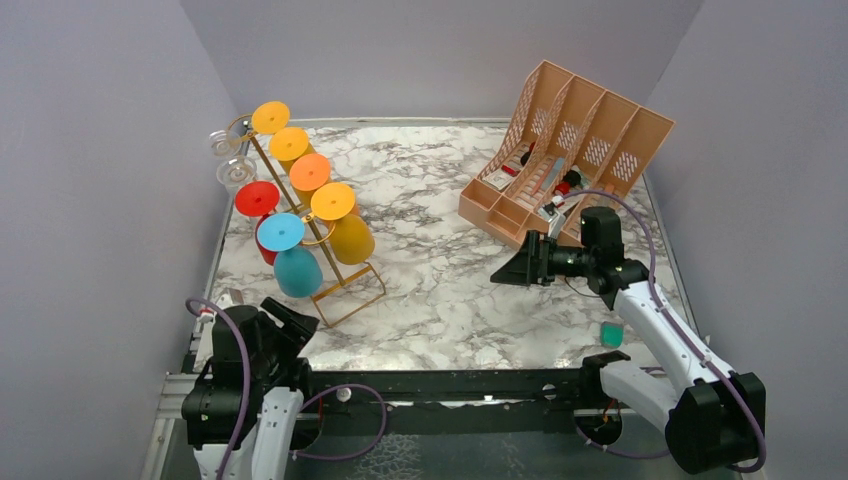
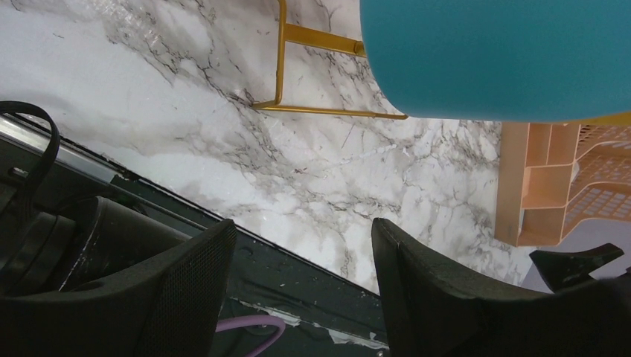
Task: Take the wine glass off the wine glass rack
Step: Adjust the wine rack at the center of the board.
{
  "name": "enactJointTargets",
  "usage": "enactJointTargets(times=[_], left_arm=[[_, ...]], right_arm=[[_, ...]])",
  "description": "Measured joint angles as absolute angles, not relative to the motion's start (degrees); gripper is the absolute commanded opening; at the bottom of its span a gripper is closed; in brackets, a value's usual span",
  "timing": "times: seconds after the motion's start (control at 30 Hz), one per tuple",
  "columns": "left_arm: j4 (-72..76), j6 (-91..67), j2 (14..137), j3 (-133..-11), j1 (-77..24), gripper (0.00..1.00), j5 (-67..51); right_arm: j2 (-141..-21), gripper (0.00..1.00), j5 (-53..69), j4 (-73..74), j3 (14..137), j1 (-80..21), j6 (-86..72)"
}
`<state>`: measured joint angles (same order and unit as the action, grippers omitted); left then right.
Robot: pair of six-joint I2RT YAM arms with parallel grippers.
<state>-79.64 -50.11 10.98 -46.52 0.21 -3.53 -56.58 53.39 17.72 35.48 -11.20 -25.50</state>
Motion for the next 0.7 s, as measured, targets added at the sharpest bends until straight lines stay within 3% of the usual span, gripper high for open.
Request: enactJointTargets(times=[0.5,0.7], left_arm=[[-77.7,-30.9,16.3,-46.3,18.9,0.73,-16.1],[-78.1,-28.5,18.3,-55.2,19.4,0.79,-14.8]], right_arm=[[-56.8,0.99,54.1,14.3,33.6,-11.9,-27.1],[-62.9,1.0,51.1,7.4,33.5,-26.3,-30.2]])
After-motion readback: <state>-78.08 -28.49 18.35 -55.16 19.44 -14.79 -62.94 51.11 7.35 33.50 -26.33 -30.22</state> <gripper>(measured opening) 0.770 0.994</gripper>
